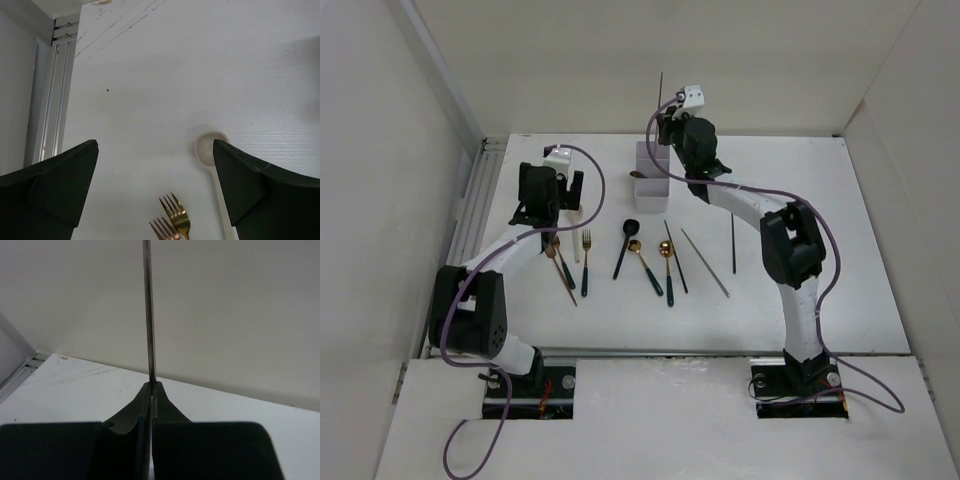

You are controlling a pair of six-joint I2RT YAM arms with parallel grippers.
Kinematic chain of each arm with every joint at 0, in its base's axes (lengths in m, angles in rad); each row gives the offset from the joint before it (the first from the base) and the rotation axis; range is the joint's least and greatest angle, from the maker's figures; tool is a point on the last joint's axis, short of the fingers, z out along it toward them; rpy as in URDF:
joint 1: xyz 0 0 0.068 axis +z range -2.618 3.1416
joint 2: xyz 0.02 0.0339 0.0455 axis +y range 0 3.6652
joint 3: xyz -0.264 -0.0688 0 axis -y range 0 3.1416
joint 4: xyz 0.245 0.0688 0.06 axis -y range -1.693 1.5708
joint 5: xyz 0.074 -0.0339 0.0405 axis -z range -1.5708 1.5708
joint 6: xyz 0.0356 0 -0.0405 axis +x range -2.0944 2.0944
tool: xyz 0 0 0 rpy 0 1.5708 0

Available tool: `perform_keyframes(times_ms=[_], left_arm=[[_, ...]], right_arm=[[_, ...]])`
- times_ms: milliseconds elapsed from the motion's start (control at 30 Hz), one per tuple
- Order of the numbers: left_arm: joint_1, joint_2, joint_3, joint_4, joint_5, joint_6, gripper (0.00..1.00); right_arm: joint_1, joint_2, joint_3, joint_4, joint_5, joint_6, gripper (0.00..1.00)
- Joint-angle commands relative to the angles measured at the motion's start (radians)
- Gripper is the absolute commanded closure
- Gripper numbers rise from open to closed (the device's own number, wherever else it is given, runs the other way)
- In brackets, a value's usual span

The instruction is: Sort the eating utensils into containers

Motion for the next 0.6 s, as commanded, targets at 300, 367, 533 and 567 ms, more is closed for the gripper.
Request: perform_keyframes(times_ms=[300, 367, 533, 567], left_arm=[[0.004, 0.015, 0.071, 0.004, -0.05, 0.004, 0.01], [0.004, 0.015, 0.071, 0.004, -0.05, 0.014, 0.01], [0.004, 0.015, 0.062, 0.013, -0.05, 0.014, 0.01], [0.004, 0.015, 0.062, 0.013, -0.05, 0.014, 0.01]], right_arm=[[-0.008, 0.068, 0.021, 0.174, 0.022, -0.003, 1.0], [-0.008, 0.068, 0.003, 0.174, 0.034, -0.003, 1.0], [-0.008, 0.058, -0.049, 0.16, 0.066, 0.006, 0.78], [-0.008, 0.045, -0.06, 0.16, 0.066, 0.006, 0.73]])
